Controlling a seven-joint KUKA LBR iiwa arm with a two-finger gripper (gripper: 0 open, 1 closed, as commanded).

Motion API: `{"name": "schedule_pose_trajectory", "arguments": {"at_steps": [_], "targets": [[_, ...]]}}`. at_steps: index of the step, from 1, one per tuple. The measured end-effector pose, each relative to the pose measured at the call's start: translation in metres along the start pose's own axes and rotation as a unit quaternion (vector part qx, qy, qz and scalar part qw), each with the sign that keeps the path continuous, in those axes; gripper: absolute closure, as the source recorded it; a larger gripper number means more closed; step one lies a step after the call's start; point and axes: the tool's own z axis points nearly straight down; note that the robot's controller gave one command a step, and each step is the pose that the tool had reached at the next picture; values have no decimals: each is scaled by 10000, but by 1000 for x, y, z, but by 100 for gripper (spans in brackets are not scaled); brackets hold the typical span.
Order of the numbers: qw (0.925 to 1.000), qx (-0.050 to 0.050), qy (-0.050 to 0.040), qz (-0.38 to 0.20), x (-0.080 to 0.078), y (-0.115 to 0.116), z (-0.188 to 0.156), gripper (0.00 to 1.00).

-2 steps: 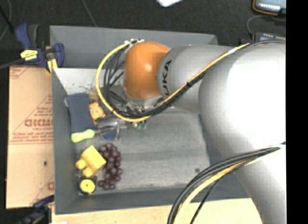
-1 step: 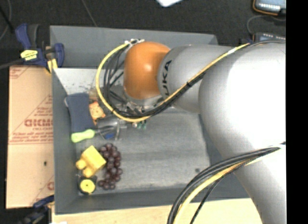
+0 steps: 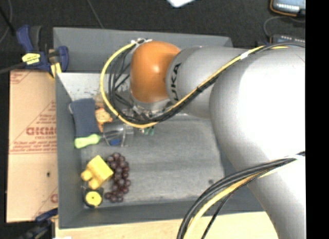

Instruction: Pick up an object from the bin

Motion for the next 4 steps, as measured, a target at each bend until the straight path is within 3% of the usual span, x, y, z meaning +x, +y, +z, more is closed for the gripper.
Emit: {"name": "schedule_pose_trajectory", "arguments": {"at_steps": [1,4], "targets": [[10000,-1,-12,-12,-4,2,0,100],[10000,-10,-64,-5,-8,6,-43,100]]}}
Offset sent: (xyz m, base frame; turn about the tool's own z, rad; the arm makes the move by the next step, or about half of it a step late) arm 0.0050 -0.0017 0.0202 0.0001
